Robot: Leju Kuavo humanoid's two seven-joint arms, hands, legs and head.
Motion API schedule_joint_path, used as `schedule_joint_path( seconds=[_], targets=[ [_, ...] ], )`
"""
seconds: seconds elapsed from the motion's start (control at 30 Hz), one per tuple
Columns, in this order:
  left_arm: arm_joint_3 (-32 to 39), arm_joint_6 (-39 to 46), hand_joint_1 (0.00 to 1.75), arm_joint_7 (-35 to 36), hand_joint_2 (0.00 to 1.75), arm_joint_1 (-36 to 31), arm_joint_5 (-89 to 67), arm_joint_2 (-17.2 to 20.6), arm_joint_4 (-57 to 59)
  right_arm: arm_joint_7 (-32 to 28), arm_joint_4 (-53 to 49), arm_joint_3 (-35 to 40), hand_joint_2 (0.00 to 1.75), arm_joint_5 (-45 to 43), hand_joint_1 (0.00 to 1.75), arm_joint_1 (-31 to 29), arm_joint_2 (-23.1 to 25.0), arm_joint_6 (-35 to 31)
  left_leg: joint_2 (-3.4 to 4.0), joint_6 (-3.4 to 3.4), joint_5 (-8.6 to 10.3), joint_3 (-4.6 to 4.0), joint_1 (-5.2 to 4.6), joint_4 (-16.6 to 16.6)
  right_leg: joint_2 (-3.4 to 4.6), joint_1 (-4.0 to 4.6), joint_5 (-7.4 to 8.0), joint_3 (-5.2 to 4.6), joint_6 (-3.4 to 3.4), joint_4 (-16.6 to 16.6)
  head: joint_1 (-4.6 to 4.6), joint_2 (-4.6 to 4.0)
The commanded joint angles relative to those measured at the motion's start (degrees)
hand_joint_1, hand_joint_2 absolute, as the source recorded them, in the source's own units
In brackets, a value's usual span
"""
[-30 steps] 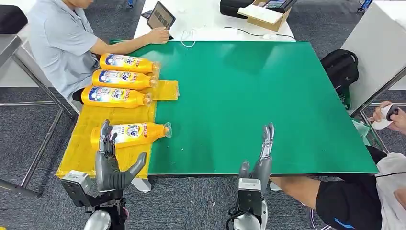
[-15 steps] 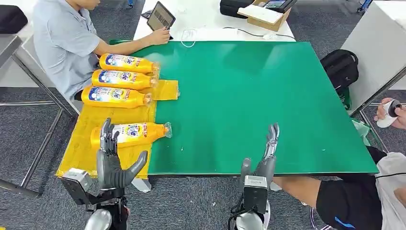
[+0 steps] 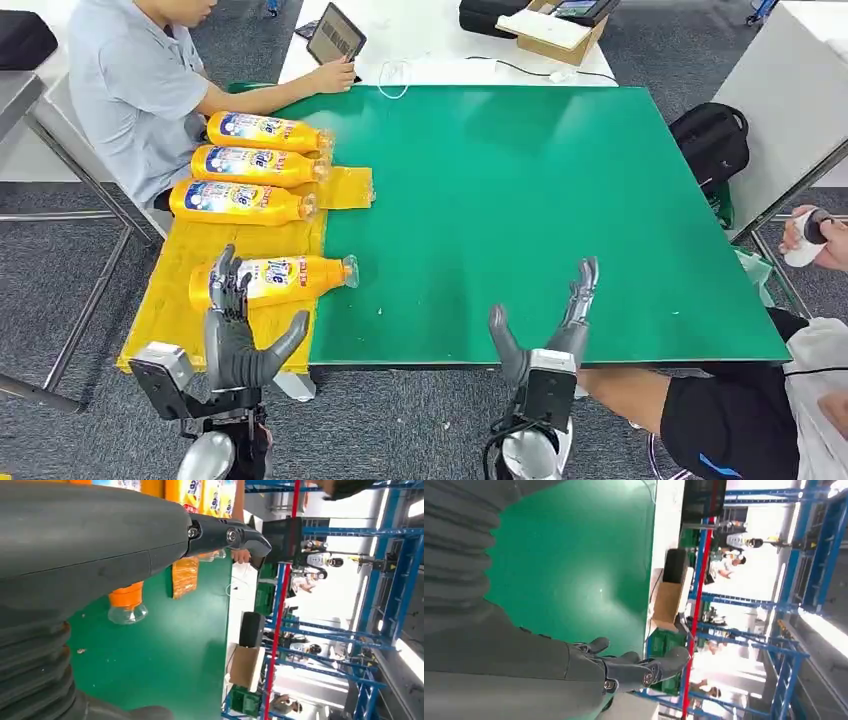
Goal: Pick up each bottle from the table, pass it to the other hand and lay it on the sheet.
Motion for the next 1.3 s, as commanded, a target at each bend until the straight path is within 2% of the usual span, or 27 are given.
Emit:
schedule_joint_path(
  seconds=[0.03, 0.33, 0.37, 0.4, 0.47, 0.7, 0.93, 0.97, 1.0, 1.3],
  targets=[
    [-0.3, 2.1, 0.0, 0.0, 1.75, -2.2, 1.2, 1.0, 4.2, 0.1, 6.3, -3.5, 1.75, -0.7, 0.0, -2.0, 0.7, -0.1, -0.01, -0.05, -0.07, 0.31, 0.04, -0.1, 0.0, 0.04, -0.06, 0.32, -0.1, -0.1, -0.02, 0.0],
    [0.5, 1.2, 0.0, -0.8, 1.75, -2.2, 0.5, 0.6, 6.2, 0.1, 6.5, -4.9, 1.75, -1.1, 0.0, -2.1, 0.8, -0.1, 0.0, -0.02, -0.01, 0.11, 0.01, -0.1, 0.01, 0.01, 0.0, 0.11, -0.04, -0.1, -0.02, 0.0],
    [0.5, 1.2, 0.0, -0.8, 1.75, -2.2, 0.5, 0.6, 6.2, 0.1, 6.5, -4.9, 1.75, -1.1, 0.0, -2.1, 0.8, -0.1, 0.04, -0.06, -0.11, 0.37, 0.02, -0.1, 0.05, 0.03, -0.1, 0.36, -0.12, -0.1, -0.02, 0.0],
    [0.8, 1.3, 0.0, -0.9, 1.75, -2.2, 0.6, 0.4, 6.5, 0.1, 8.1, -4.1, 1.75, -1.1, 0.0, -2.3, 0.8, -0.1, -0.01, -0.03, -0.04, 0.19, 0.02, -0.1, 0.0, 0.02, -0.04, 0.19, -0.07, -0.1, -0.02, 0.0],
    [0.7, 1.2, 0.0, -1.1, 1.75, -2.0, 0.6, 0.3, 6.6, 0.1, 7.8, -4.3, 1.75, -0.1, 0.0, -2.1, 1.1, -0.1, 0.04, -0.07, -0.12, 0.38, 0.05, -0.1, 0.05, 0.05, -0.1, 0.37, -0.12, -0.1, -0.02, 0.0],
    [0.6, 1.1, 0.0, -1.5, 1.75, -1.5, 0.7, 0.2, 6.9, 0.1, 6.9, -4.3, 1.75, 0.1, 0.0, -2.0, 1.2, -0.1, 0.02, -0.03, -0.04, 0.18, 0.01, -0.1, 0.02, 0.01, -0.04, 0.17, -0.06, -0.1, -0.02, 0.0],
    [0.6, 1.1, 0.0, -1.5, 1.75, -1.4, 0.8, 0.2, 6.8, 0.1, 7.0, -4.1, 1.75, 0.3, 0.0, -1.9, 1.2, -0.1, 0.06, -0.05, -0.13, 0.34, 0.03, 0.0, 0.07, 0.04, -0.11, 0.34, -0.11, 0.0, -0.02, 0.0],
    [0.6, 1.1, 0.0, -1.6, 1.75, -0.9, 0.8, 0.1, 6.5, 0.1, 7.1, -3.9, 1.75, 0.5, 0.0, -1.5, 1.2, -0.1, 0.03, -0.03, -0.03, 0.13, 0.01, -0.1, 0.03, 0.01, -0.02, 0.14, -0.05, 0.0, -0.02, 0.0],
    [0.6, 1.1, 0.0, -1.6, 1.75, -0.9, 0.8, 0.1, 6.5, 0.1, 7.1, -3.9, 1.75, 0.5, 0.0, -1.5, 1.2, -0.1, 0.06, -0.06, -0.13, 0.33, 0.03, 0.0, 0.07, 0.04, -0.1, 0.33, -0.11, 0.0, -0.02, 0.0],
    [0.6, 1.2, 0.0, -1.6, 1.75, -0.5, 0.7, 0.2, 5.9, 0.1, 7.2, -4.1, 1.75, 0.5, 0.0, -1.2, 1.3, -0.1, 0.04, -0.06, -0.13, 0.33, 0.03, 0.0, 0.05, 0.04, -0.12, 0.32, -0.11, 0.0, -0.02, 0.0]
  ],
)
